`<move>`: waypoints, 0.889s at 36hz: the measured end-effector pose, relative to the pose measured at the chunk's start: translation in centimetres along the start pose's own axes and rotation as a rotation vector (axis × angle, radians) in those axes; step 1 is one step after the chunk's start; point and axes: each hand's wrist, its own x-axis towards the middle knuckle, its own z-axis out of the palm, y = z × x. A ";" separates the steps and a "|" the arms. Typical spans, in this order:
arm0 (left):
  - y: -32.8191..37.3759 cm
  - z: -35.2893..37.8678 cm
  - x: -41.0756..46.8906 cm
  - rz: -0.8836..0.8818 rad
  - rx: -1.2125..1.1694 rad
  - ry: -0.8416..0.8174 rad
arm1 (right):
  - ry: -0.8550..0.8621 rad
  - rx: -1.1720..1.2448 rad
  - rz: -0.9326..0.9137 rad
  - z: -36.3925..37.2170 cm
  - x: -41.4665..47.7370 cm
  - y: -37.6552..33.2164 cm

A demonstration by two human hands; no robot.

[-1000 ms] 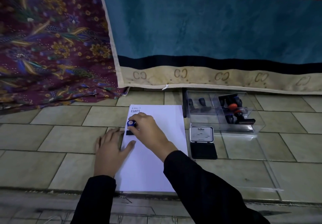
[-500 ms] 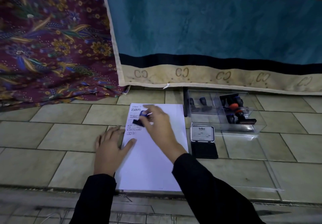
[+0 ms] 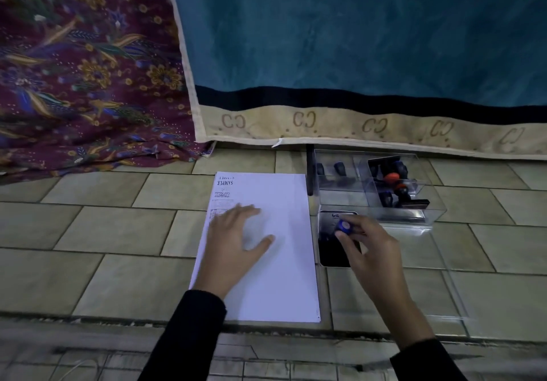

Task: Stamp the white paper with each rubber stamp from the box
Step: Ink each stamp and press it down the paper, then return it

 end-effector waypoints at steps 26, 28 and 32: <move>5.4 6.8 -0.8 0.116 0.087 -0.201 | -0.074 -0.150 -0.177 -0.9 -0.8 0.7; 5.4 6.8 -0.8 0.112 0.080 -0.193 | -0.064 -0.145 -0.160 -0.8 -0.4 0.7; 5.5 6.8 -0.8 0.101 0.096 -0.225 | -0.066 -0.170 -0.122 -0.4 -0.1 0.5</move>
